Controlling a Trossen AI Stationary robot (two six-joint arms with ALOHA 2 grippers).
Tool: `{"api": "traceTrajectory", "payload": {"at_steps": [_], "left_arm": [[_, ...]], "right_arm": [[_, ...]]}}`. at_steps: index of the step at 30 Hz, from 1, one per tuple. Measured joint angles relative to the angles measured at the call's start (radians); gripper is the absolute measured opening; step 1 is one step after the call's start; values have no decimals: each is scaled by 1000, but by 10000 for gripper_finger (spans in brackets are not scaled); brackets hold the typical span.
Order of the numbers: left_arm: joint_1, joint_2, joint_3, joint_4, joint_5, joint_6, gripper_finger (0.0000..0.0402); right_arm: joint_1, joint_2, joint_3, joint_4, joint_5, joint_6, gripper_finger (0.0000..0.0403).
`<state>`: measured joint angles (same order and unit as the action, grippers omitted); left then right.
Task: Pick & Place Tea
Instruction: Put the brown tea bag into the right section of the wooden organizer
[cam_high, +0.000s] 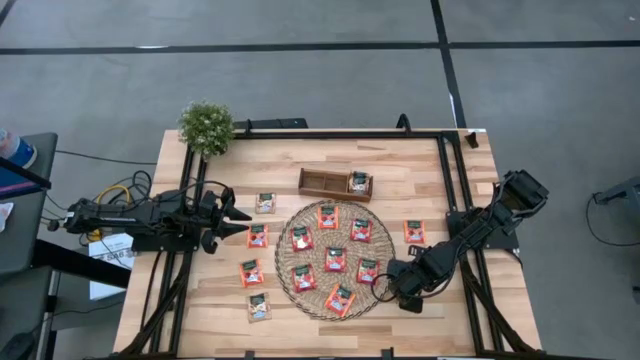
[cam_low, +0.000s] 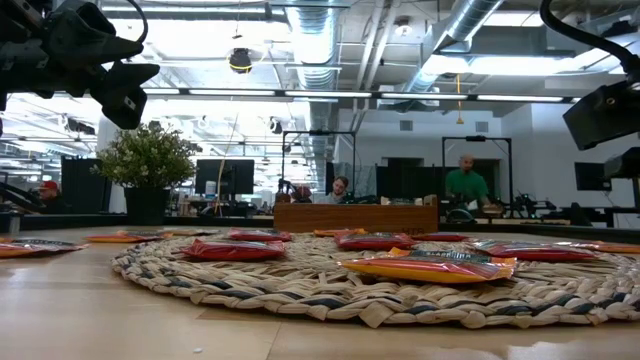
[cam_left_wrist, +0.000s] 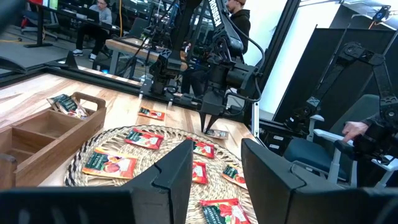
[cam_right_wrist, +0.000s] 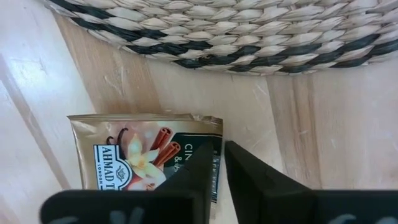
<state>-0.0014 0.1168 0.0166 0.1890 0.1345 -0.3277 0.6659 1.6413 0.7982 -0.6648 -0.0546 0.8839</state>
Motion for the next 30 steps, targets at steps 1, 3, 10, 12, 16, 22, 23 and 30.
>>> {"api": "traceTrajectory", "payload": {"at_steps": [1, 3, 10, 12, 16, 22, 23, 30], "left_arm": [[0, 0, 0, 0, 0, 0, 128], [0, 0, 0, 0, 0, 0, 128], [0, 0, 0, 0, 0, 1, 128], [0, 0, 0, 0, 0, 1, 128], [0, 0, 0, 0, 0, 2, 128], [0, 0, 0, 0, 0, 2, 128], [0, 0, 0, 0, 0, 2, 128], [0, 0, 0, 0, 0, 2, 128]], "right_arm": [[0, 0, 0, 0, -2, -1, 53], [0, 0, 0, 3, -4, -1, 68], [-1, -6, 1, 5, -22, -2, 108], [-1, -15, 1, 2, -24, 3, 112], [0, -41, -6, -53, -37, 8, 110], [0, -55, -6, -178, -37, 35, 99], [0, -55, -6, -179, -37, 33, 99], [0, -56, 11, -168, -51, 25, 99]]}}
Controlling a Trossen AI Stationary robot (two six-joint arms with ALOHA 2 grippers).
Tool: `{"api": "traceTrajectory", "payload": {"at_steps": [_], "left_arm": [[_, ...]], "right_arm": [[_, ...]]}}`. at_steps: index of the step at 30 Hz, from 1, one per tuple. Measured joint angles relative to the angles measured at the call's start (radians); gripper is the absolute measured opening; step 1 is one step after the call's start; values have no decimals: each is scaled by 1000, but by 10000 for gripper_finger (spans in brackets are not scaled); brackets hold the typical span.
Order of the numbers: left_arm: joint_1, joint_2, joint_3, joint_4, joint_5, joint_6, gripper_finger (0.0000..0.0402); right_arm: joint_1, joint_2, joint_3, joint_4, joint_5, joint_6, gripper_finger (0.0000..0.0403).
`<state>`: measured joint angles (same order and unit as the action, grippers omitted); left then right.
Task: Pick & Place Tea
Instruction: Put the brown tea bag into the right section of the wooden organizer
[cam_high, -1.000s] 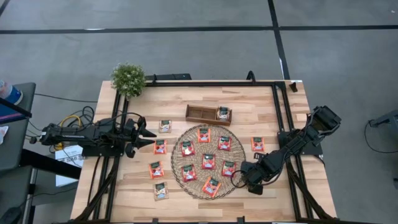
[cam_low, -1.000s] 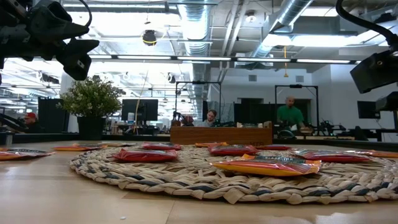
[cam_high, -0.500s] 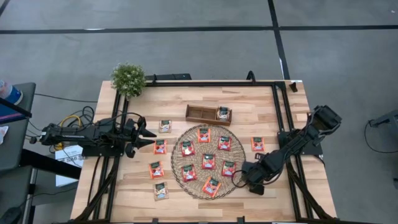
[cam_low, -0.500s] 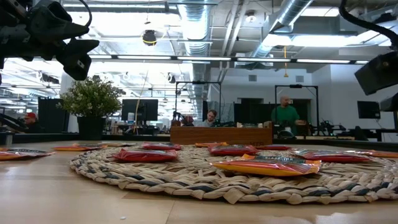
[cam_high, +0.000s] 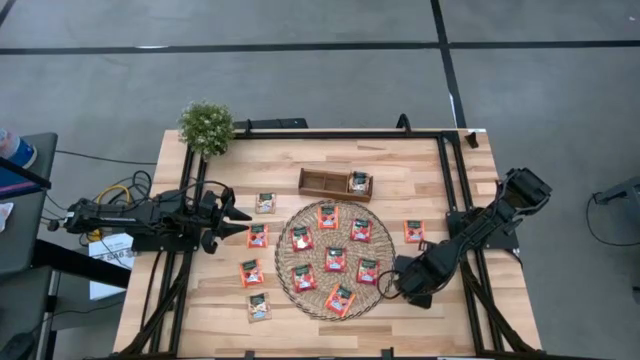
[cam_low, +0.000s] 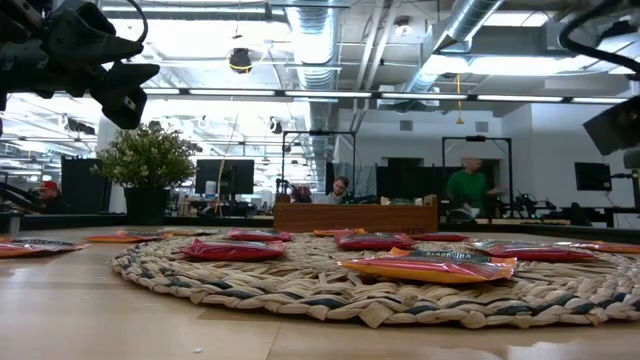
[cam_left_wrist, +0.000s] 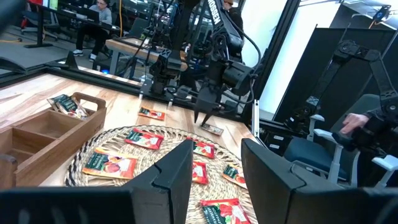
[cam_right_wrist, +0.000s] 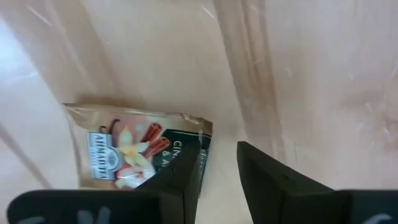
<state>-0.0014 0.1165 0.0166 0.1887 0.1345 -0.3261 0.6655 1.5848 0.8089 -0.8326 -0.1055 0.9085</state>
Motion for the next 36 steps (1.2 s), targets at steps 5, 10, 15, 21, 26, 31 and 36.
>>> {"api": "traceTrajectory", "payload": {"at_steps": [5, 10, 15, 21, 26, 31, 36], "left_arm": [[0, 0, 0, 0, 0, 0, 128], [0, 0, 0, 0, 0, 0, 128], [0, 0, 0, 0, 0, 0, 128], [0, 0, 0, 0, 0, 0, 128], [0, 0, 0, 0, 0, 0, 128], [0, 0, 0, 0, 0, 0, 128], [0, 0, 0, 0, 0, 0, 128]], "right_arm": [[0, -1, 30, 0, 0, -1, 99], [2, -2, 47, 3, 0, -19, 99], [25, -2, 47, -1, 17, -19, 99], [41, 0, 13, 9, 32, -18, 98], [35, 1, -41, 89, 15, -17, 98], [14, -2, -65, 115, -8, -15, 98], [-3, -2, -82, 122, -34, -15, 90]]}}
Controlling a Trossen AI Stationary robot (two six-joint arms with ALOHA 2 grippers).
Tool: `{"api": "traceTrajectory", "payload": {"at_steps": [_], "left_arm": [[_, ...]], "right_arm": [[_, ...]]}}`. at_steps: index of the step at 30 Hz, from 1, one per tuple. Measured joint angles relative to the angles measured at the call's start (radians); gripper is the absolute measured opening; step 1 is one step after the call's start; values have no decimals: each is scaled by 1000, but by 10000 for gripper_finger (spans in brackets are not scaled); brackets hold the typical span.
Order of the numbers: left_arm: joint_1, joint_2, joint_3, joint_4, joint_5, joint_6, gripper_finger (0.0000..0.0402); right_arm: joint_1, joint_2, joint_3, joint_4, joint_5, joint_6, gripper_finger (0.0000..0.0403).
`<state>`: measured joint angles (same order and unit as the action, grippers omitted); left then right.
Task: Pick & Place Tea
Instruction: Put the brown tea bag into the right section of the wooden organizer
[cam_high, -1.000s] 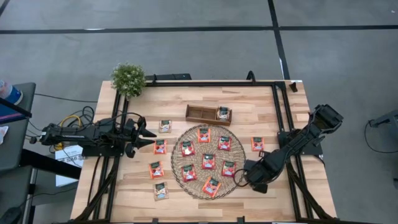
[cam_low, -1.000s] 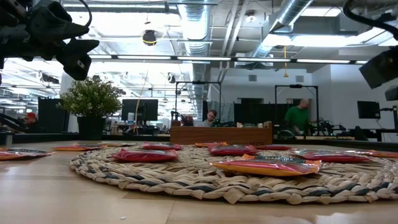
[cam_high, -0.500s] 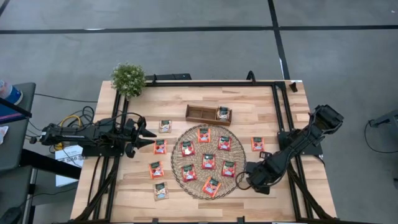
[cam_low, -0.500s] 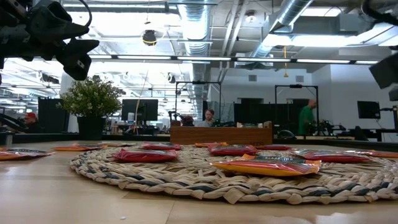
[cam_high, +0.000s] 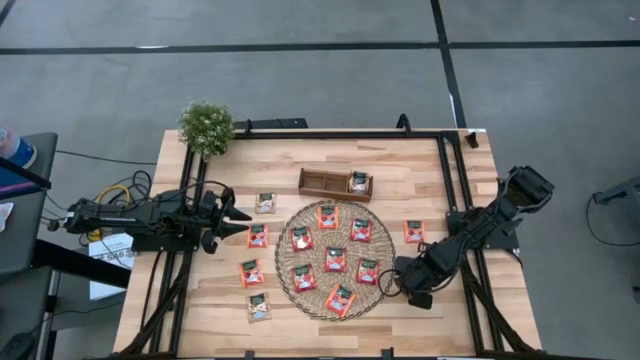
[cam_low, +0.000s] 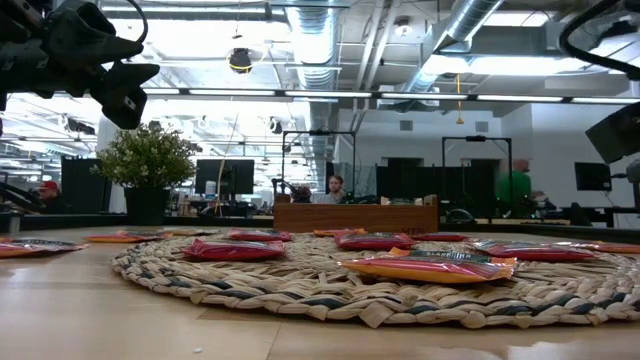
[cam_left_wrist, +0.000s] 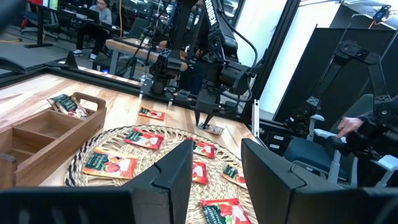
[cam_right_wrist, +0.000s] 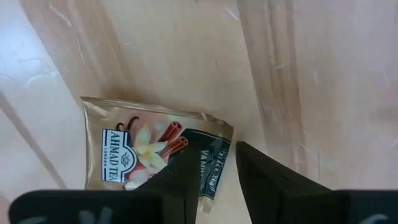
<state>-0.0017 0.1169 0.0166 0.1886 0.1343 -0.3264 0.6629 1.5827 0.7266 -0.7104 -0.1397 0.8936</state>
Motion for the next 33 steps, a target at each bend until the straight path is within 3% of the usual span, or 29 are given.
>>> {"api": "traceTrajectory", "payload": {"at_steps": [9, 15, 24, 28, 33], "left_arm": [[0, 0, 0, 0, 0, 0, 128], [0, 0, 0, 0, 0, 0, 128], [0, 0, 0, 0, 0, 0, 128], [0, 0, 0, 0, 0, 0, 128], [0, 0, 0, 0, 0, 1, 128]], "right_arm": [[0, 0, -4, -21, 12, -3, 7], [-3, 6, 11, -68, 17, 4, 5], [-26, 5, 150, -381, 71, -18, 1], [-47, 4, 286, -539, 168, -71, 0], [-116, 2, 471, -718, 413, -142, 0]]}}
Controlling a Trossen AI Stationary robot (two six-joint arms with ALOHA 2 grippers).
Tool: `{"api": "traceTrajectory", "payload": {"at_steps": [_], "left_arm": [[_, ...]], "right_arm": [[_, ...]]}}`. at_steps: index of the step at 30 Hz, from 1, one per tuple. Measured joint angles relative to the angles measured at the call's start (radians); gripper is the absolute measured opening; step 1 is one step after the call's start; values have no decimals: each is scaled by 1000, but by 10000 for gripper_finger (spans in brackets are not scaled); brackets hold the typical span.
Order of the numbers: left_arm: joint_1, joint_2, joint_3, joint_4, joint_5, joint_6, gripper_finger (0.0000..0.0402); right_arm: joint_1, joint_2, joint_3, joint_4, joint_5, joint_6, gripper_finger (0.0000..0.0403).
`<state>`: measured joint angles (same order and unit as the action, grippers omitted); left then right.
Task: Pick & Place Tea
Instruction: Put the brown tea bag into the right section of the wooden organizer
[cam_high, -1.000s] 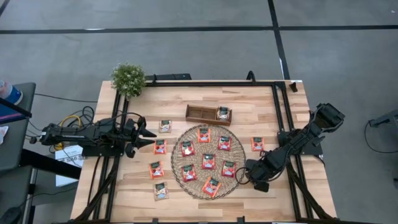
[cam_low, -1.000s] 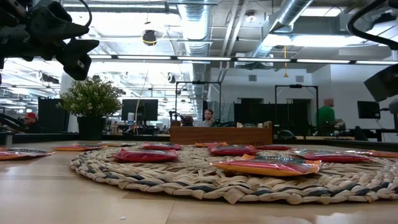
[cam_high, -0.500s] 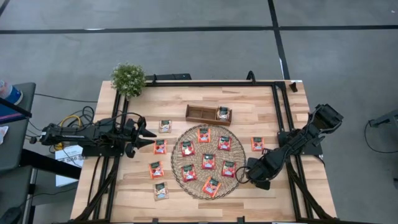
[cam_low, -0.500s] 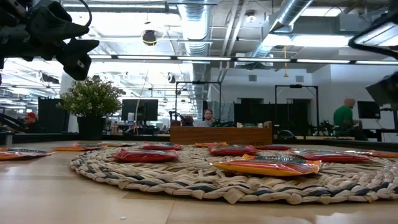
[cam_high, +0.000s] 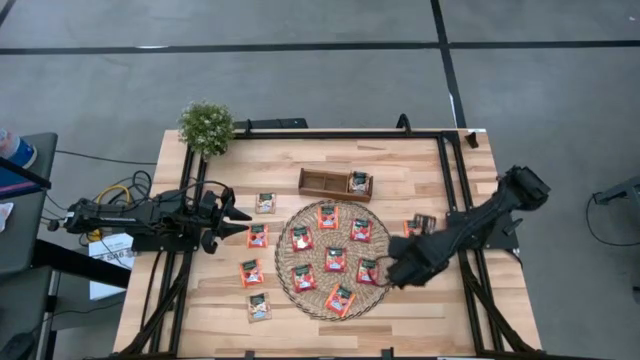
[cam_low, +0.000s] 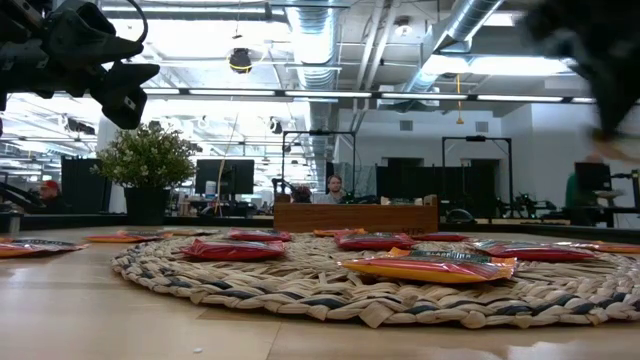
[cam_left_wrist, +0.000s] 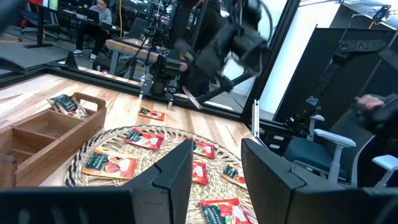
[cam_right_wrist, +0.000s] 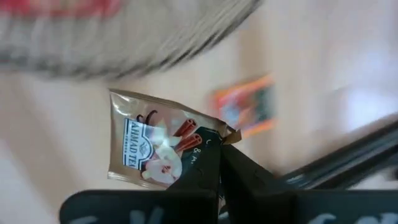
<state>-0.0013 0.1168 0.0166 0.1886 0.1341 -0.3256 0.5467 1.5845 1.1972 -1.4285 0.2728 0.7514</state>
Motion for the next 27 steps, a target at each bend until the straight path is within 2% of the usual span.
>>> {"api": "traceTrajectory", "payload": {"at_steps": [5, 8, 10, 15, 20, 22, 27], "left_arm": [[0, 0, 0, 0, 0, 0, 128], [0, 0, 0, 0, -1, 0, 128], [0, 0, 0, 0, -1, 0, 128], [0, 0, 0, 0, -2, 0, 128], [0, 0, 0, 0, -4, 0, 128], [0, 0, 0, 0, -4, 0, 128], [0, 0, 0, -2, -4, 3, 128]], "right_arm": [[-122, 0, 134, -78, 297, -156, 0], [-220, -1, 171, -59, 466, -301, 0], [-295, -1, 176, -6, 536, -422, 0], [-473, 3, 176, 229, 568, -741, 0], [-596, 10, 177, 450, 568, -1003, 0], [-629, 30, 179, 509, 568, -1061, 0], [-665, 68, 177, 487, 564, -1090, 0]]}}
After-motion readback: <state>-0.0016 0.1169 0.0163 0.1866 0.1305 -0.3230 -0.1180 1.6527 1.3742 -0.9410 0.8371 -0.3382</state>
